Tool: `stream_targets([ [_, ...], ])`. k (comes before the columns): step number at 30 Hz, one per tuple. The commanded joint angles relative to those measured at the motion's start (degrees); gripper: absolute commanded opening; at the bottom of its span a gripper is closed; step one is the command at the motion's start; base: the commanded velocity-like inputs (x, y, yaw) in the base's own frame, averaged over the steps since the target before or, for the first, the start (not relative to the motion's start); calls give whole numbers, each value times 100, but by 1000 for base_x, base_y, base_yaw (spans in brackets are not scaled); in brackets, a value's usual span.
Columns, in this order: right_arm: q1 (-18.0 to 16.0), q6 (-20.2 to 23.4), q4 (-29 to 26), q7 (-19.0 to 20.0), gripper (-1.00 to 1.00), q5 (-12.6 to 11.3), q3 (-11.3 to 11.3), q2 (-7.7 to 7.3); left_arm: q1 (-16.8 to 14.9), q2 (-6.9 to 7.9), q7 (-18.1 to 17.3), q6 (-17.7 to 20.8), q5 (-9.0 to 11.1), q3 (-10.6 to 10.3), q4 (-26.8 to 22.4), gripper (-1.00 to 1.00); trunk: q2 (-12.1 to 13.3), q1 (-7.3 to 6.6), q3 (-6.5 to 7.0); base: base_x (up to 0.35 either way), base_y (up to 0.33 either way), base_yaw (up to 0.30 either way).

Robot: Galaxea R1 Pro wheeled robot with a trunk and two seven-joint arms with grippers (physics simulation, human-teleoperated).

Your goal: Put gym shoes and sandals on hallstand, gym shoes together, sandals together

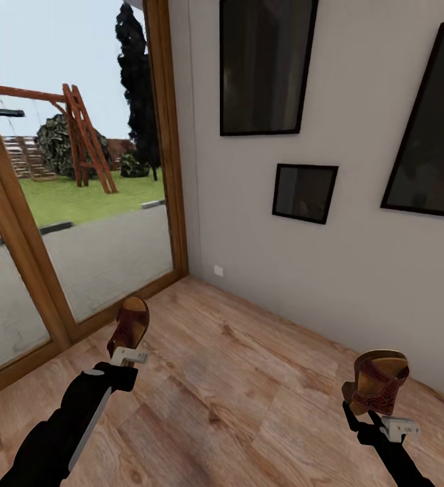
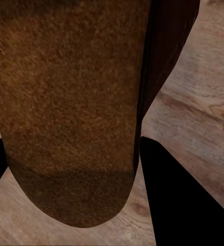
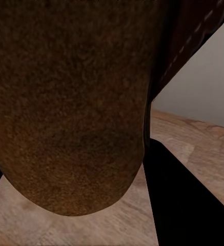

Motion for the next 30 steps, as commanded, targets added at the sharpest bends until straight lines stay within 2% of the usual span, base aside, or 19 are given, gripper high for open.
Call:
stream_targets([
  [1, 1, 3, 0, 1, -100, -3, 2, 0, 0, 0, -17, 0, -13, 0, 0, -100, 42, -23, 18, 0, 0, 0],
  [21, -3, 3, 0, 1, -100, -3, 2, 0, 0, 0, -13, 0, -16, 0, 0, -100, 844, -462, 257, 0, 0, 0],
  [30, -4, 1, 0, 1, -100, -3, 2, 0, 7, -7, -14, -7, -20, -15, 0, -100, 844, -462, 245, 0, 0, 0],
])
